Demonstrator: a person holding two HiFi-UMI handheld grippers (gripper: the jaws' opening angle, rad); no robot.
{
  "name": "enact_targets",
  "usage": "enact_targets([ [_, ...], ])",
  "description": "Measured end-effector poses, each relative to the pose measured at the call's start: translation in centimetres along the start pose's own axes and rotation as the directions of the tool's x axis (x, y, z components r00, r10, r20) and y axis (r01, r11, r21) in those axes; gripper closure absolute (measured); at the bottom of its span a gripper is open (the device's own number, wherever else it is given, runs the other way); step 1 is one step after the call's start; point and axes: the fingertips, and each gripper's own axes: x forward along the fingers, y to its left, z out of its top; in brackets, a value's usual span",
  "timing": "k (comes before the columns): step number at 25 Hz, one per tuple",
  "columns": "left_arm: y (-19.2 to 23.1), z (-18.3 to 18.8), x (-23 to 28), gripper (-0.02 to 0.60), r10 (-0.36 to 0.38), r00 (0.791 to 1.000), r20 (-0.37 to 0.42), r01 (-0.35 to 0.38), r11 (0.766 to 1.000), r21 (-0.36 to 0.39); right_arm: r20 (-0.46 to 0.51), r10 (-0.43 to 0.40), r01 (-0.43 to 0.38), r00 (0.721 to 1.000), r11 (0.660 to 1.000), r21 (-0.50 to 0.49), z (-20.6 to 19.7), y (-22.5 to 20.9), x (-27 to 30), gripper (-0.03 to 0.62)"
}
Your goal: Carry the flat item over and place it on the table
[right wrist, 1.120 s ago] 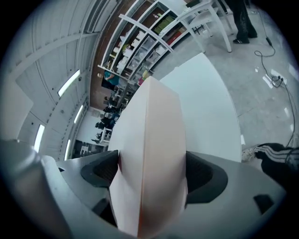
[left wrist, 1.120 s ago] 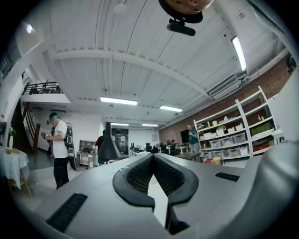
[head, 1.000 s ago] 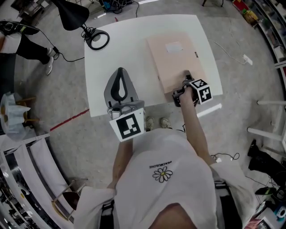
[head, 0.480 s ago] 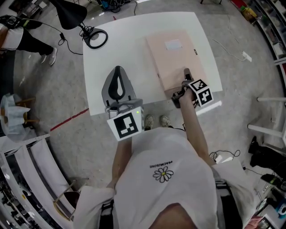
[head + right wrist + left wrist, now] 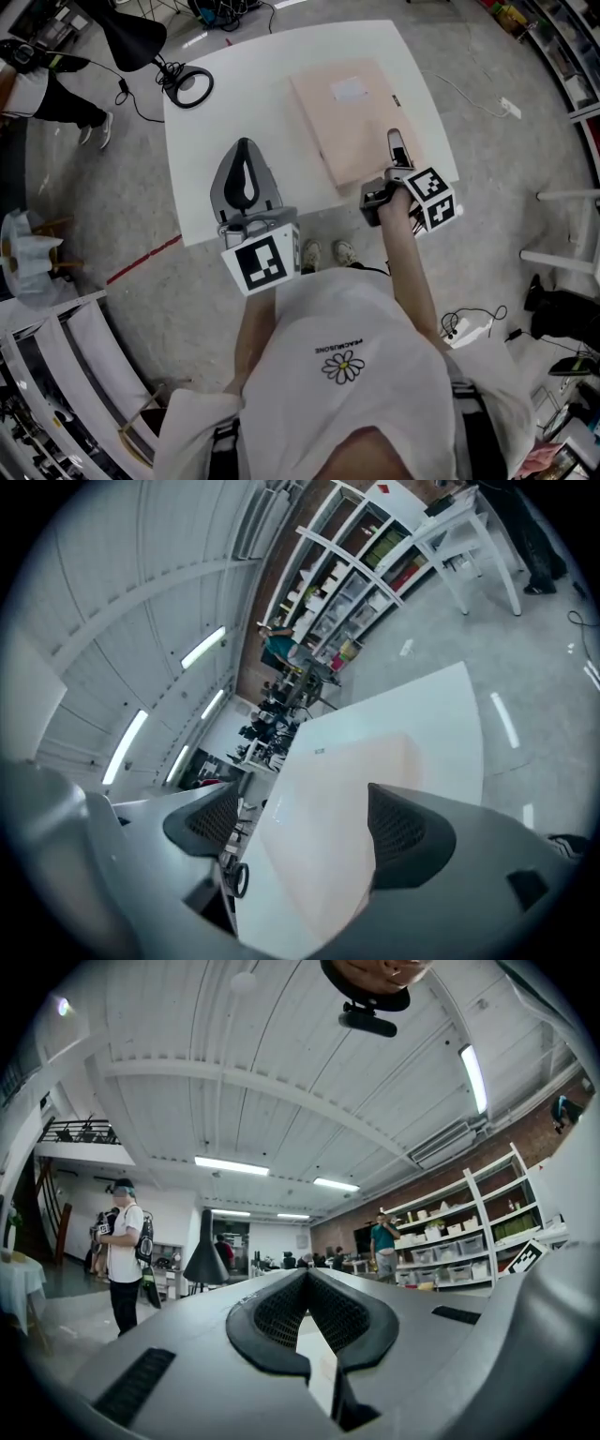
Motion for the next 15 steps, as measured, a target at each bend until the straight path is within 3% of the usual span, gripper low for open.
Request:
enact_targets([
  [4,-0.7,0.4,0.0,0.569,-0.011,1.000,0.011,0.011,1.000,-0.015,0.072,0.189,-0.182,0.979,0.980,-0.086,2.4,5.6,-1.3,0.214],
  [6,-1.1,0.7,-0.2,0.569,-0.017,1.000,0.015,0.018,1.000,-0.016,0.083,0.324,-0.316,0.942,0.944,-0.091,3.3,8.8,-2.2,0.215],
  [9,-1.5,1.3,-0.4,0.569,-0.029,0.999,0.029,0.029,1.000,0.005,0.080,0.495,-0.490,0.865,0.868,-0.074,3.9,12.9,-4.0,0.215],
  [12,-1.7,1.7,-0.7,0.569,-0.040,0.998,0.044,0.038,0.999,0.039,0.063,0.579,-0.569,0.813,0.812,-0.130,4.0,15.1,-5.6,0.215],
  [15,-1.7,2.3,-0.9,0.569,-0.037,0.998,0.058,0.035,0.999,0.038,0.023,0.638,-0.607,0.770,0.743,-0.282,4.0,17.2,-7.0,0.217],
])
